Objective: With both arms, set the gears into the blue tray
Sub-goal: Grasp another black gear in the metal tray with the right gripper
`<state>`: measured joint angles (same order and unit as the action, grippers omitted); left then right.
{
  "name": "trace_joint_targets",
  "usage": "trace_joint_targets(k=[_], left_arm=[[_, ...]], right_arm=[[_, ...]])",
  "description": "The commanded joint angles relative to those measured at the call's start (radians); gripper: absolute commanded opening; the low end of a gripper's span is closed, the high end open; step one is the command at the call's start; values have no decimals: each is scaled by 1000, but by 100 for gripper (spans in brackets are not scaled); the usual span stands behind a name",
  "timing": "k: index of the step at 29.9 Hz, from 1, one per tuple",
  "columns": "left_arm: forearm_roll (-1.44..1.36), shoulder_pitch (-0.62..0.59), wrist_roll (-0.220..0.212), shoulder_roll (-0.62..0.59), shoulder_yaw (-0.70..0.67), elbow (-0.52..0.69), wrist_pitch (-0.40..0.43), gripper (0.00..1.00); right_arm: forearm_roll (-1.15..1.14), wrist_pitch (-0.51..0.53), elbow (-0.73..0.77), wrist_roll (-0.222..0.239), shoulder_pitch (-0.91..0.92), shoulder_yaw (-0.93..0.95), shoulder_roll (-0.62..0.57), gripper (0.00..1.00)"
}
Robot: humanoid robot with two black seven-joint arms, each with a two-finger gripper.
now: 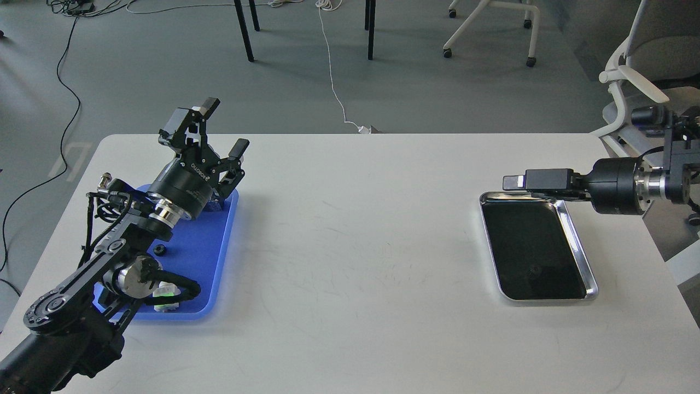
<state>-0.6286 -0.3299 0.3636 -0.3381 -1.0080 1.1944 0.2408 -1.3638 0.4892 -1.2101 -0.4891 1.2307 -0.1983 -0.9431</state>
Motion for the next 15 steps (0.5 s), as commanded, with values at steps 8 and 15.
trace_joint_targets(k=[8, 15], left_arm=[[1, -1, 0, 10, -3, 10, 2, 99], [1, -1, 2, 7, -3, 14, 2, 99]], right_arm=[[-380, -1, -5, 0, 49, -151, 50, 98], [-377, -26, 86, 0, 50, -219, 174, 93]])
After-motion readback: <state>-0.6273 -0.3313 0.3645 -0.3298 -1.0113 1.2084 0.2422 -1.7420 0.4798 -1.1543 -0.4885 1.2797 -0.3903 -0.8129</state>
